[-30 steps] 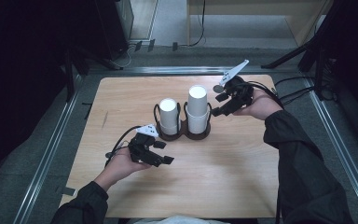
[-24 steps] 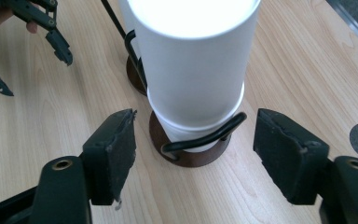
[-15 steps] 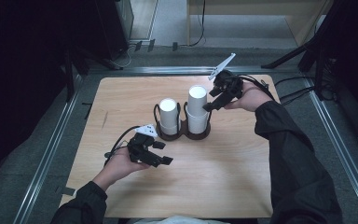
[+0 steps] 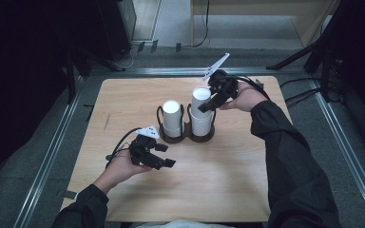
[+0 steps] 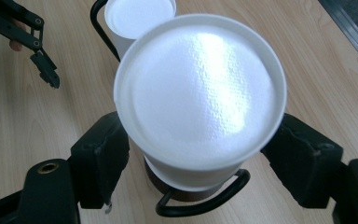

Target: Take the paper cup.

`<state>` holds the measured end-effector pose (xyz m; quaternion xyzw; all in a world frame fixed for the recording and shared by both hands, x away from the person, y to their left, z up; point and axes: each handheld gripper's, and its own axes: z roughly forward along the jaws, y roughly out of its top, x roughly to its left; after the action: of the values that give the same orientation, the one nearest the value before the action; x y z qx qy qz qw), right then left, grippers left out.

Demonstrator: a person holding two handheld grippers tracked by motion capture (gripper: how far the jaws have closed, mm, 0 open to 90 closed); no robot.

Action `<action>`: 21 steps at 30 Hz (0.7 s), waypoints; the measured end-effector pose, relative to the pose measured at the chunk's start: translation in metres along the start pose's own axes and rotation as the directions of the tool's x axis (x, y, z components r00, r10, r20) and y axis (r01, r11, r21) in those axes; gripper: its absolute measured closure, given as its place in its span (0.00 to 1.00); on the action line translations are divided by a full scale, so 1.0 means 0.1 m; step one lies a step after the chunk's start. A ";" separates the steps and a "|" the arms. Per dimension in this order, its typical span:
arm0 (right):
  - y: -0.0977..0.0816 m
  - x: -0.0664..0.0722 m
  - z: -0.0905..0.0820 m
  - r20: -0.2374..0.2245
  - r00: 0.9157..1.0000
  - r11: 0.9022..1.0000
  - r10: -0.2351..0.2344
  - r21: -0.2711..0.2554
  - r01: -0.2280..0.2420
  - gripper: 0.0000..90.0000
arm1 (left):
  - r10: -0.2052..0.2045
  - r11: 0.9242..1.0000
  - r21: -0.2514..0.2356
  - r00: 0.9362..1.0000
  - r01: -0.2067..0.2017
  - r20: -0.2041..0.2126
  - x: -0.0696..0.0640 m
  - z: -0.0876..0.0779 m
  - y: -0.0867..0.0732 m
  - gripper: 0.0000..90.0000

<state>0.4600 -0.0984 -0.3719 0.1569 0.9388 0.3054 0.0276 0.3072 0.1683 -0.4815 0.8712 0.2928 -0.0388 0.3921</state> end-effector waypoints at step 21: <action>0.14 0.01 -0.07 0.011 1.000 1.000 0.021 0.011 -0.021 0.34 | 0.009 1.000 0.011 1.000 -0.010 0.004 0.00 0.01 0.00 0.28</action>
<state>0.4615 -0.0914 -0.3575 0.1686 0.9387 0.2995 0.0286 0.3069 0.1675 -0.4822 0.8746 0.2876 -0.0404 0.3883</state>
